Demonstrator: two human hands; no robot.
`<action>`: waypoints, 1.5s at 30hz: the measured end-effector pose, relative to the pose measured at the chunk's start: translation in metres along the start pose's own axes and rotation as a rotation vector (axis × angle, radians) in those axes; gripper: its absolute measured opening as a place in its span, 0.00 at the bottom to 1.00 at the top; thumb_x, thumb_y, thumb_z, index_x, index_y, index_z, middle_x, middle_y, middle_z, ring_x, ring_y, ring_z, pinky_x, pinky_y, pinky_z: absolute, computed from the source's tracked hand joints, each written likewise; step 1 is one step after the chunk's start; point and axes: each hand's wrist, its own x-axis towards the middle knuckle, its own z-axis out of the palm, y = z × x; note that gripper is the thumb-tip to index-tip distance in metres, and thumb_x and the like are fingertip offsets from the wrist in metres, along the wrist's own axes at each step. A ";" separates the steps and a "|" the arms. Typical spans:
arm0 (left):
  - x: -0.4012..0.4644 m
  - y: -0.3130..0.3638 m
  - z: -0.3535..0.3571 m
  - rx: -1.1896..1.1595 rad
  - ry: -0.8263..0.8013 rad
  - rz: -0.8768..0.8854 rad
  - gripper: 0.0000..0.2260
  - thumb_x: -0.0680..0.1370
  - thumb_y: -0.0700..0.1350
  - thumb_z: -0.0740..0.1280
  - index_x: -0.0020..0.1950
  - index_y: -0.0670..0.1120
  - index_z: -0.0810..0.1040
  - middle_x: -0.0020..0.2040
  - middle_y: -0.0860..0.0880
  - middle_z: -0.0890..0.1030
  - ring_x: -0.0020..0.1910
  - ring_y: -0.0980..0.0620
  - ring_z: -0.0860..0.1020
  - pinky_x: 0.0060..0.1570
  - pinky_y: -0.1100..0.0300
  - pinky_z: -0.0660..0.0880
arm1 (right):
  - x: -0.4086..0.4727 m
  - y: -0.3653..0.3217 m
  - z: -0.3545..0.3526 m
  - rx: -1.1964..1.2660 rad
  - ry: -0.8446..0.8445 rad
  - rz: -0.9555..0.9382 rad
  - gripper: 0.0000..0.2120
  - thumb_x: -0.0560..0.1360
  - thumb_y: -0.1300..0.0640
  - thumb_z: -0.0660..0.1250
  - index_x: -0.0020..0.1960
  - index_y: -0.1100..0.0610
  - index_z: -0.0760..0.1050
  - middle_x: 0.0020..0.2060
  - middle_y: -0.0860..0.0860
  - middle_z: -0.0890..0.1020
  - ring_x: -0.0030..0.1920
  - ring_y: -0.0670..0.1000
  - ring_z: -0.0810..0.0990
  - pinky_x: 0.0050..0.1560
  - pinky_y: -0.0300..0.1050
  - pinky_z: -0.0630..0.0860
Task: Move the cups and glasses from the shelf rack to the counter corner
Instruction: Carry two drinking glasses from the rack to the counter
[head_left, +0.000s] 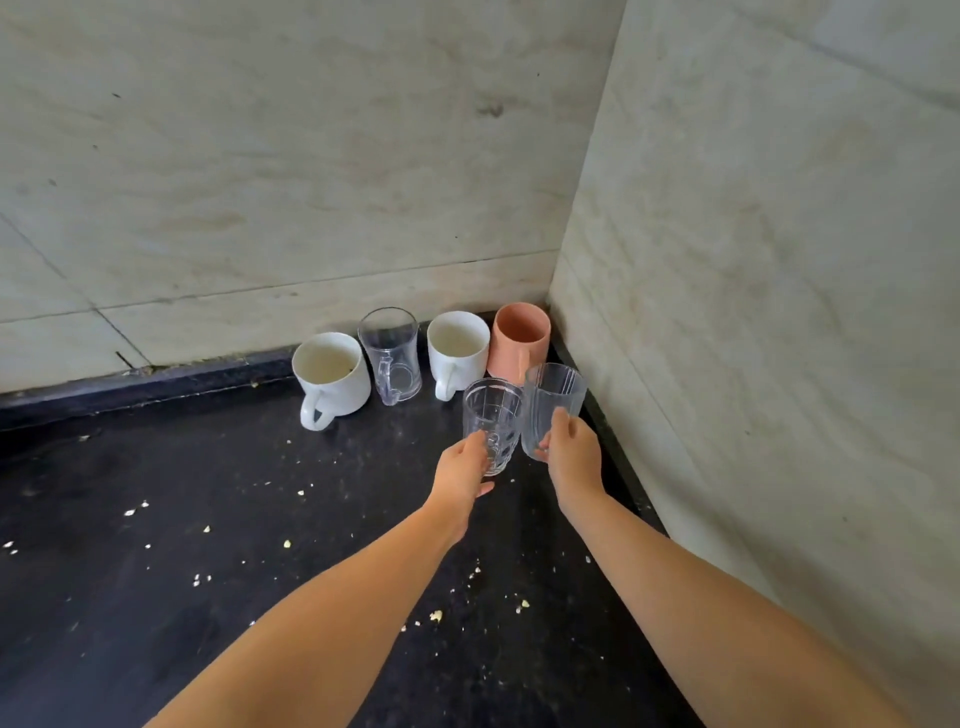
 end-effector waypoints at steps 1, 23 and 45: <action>0.007 0.002 0.002 -0.005 -0.009 -0.004 0.14 0.80 0.46 0.56 0.34 0.50 0.69 0.30 0.52 0.69 0.33 0.55 0.69 0.55 0.52 0.72 | 0.004 0.001 0.004 0.012 0.010 0.000 0.18 0.82 0.52 0.53 0.37 0.57 0.69 0.33 0.50 0.73 0.36 0.48 0.74 0.38 0.40 0.70; 0.049 -0.004 0.018 -0.033 -0.044 0.094 0.13 0.78 0.40 0.55 0.34 0.44 0.70 0.45 0.47 0.76 0.49 0.53 0.74 0.61 0.54 0.71 | 0.027 0.014 0.011 -0.014 -0.085 -0.042 0.20 0.83 0.54 0.47 0.60 0.61 0.74 0.55 0.52 0.76 0.54 0.48 0.72 0.54 0.41 0.64; 0.012 0.006 -0.046 0.238 0.056 0.112 0.13 0.81 0.50 0.57 0.64 0.47 0.69 0.61 0.49 0.72 0.57 0.51 0.70 0.63 0.53 0.68 | 0.016 0.013 -0.012 -0.217 -0.045 0.111 0.09 0.80 0.48 0.54 0.45 0.51 0.67 0.37 0.48 0.68 0.43 0.53 0.71 0.47 0.46 0.66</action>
